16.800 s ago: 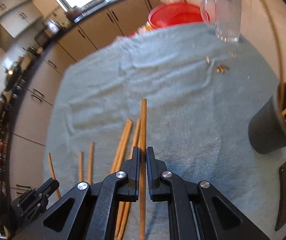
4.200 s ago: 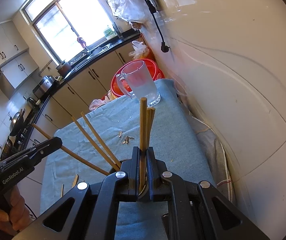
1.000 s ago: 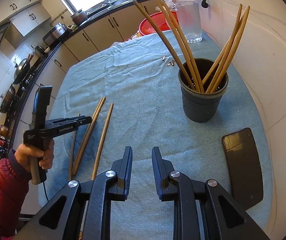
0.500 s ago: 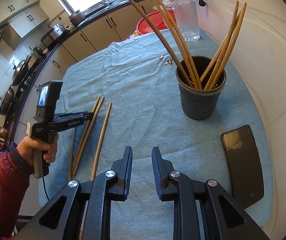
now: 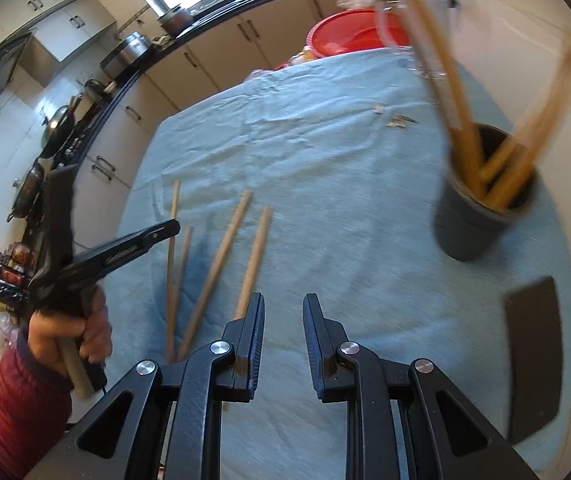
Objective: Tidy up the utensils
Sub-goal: 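Close left tool on a chopstick while right tool closes on another chopstick, then lift held chopsticks upright and carry both tools over the black holder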
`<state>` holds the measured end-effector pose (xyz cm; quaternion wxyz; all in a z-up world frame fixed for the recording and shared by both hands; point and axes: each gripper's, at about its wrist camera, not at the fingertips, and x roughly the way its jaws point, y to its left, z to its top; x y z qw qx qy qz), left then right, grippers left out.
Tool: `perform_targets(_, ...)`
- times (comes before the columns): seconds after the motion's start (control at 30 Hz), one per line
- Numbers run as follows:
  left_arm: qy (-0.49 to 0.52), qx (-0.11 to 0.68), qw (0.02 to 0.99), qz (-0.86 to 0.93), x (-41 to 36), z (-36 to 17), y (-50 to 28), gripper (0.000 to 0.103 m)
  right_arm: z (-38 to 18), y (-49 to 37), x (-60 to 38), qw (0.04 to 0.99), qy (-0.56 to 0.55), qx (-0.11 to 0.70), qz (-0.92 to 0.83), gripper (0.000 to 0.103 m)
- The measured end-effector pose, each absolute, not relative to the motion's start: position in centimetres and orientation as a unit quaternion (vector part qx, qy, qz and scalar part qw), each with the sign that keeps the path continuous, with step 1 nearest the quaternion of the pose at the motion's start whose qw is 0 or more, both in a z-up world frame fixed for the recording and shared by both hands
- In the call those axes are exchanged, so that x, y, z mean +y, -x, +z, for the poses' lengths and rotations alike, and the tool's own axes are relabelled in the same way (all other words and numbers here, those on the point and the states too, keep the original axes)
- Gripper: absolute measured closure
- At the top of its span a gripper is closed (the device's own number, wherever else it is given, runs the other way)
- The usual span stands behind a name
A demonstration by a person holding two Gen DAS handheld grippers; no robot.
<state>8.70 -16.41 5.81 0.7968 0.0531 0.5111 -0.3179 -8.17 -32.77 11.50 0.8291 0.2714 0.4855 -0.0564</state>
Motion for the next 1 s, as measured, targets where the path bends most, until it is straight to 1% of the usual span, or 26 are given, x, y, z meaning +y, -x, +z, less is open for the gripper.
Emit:
perform_targets(0.03, -0.043, 0.508, 0.8, -0.316, -15.6, 6.4, -8.6, 0.097, 11.4, 7.4, -32.6, 0.828, -0.275, 0.487, -0.05, 0.081)
perform_targets(0.17, -0.02, 0.496, 0.812, -0.305, -12.7, 8.1, -8.1, 0.097, 10.4, 3.1, -31.3, 0.819, -0.293, 0.493, -0.026, 0.072)
perform_targets(0.43, 0.013, 0.486, 0.826, -0.286, -7.8, 9.7, -7.7, 0.097, 5.2, -4.9, -29.3, 0.782, -0.314, 0.537, -0.034, 0.072)
perform_targets(0.6, 0.024, 0.486, 0.826, -0.285, -6.4, 9.9, -7.7, 0.097, 2.7, -7.1, -29.1, 0.767, -0.304, 0.562, -0.062, 0.072)
perform_targets(0.77, 0.025, 0.485, 0.824, -0.292, -6.1, 10.1, -7.5, 0.097, 1.6, -8.6, -28.3, 0.759, -0.287, 0.579, -0.078, 0.073)
perform_targets(0.83, 0.024, 0.483, 0.824, -0.295, -6.2, 10.3, -7.5, 0.097, 1.2, -9.3, -27.4, 0.758, -0.266, 0.59, -0.088, 0.076)
perform_targets(0.87, 0.024, 0.483, 0.824, -0.297, -6.2, 10.3, -7.5, 0.097, 1.3, -9.6, -27.2, 0.76, -0.258, 0.59, -0.091, 0.081)
perform_targets(0.9, 0.024, 0.482, 0.823, -0.299, -6.2, 10.4, -7.4, 0.097, 1.3, -9.9, -26.8, 0.76, -0.242, 0.595, -0.097, 0.085)
perform_targets(0.93, 0.024, 0.481, 0.823, -0.3, -6.2, 10.4, -7.4, 0.097, 1.4, -10.2, -26.5, 0.761, -0.223, 0.6, -0.104, 0.093)
perform_targets(1.0, 0.025, 0.481, 0.822, -0.303, -6.3, 10.4, -7.5, 0.097, 1.4, -10.4, -26.6, 0.764, -0.223, 0.598, -0.099, 0.095)
